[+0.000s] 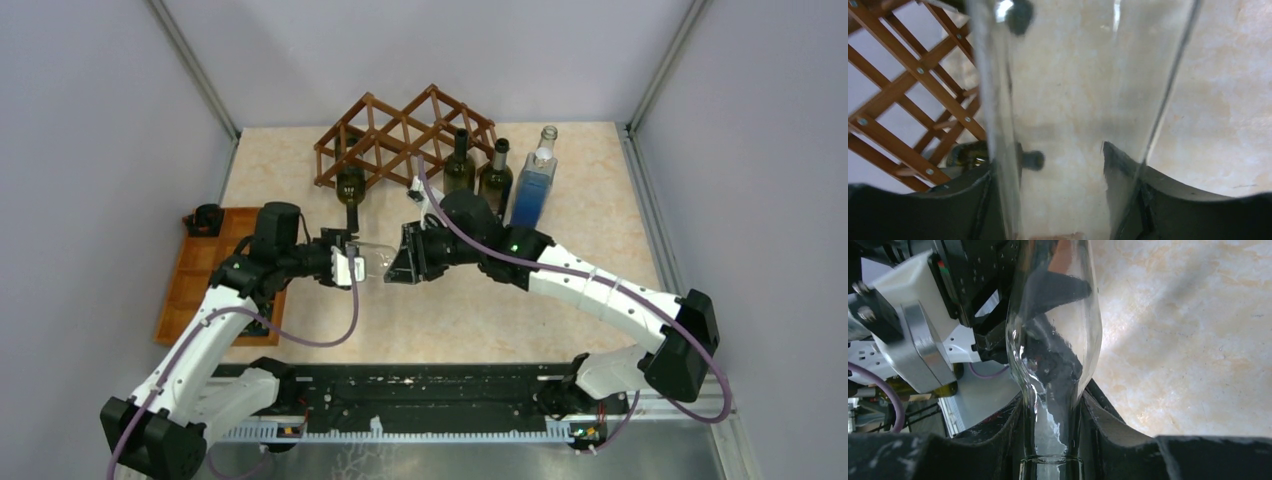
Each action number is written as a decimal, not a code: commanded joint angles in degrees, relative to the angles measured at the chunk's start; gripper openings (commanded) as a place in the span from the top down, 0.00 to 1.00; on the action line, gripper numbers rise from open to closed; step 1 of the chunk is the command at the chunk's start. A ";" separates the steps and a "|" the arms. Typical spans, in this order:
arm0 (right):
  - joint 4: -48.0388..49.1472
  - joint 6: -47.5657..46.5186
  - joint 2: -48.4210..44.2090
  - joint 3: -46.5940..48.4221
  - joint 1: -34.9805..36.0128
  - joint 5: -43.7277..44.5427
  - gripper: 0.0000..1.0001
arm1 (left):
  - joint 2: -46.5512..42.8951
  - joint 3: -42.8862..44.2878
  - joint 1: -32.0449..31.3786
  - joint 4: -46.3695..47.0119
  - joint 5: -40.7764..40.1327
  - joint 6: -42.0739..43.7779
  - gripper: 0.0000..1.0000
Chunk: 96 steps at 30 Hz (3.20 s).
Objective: Take the wine bottle off the wine rack
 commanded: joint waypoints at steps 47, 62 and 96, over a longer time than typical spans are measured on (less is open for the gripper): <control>18.65 0.03 1.64 6.25 5.81 29.43 0.89 | 0.32 3.32 -0.38 5.19 19.94 -49.56 0.94; 19.73 1.17 4.25 8.77 5.79 28.12 0.24 | -0.71 2.41 -0.37 7.43 19.70 -53.28 0.96; 14.32 -6.26 4.68 9.20 5.49 41.65 1.00 | -0.68 4.62 -0.36 2.21 12.35 -51.58 0.01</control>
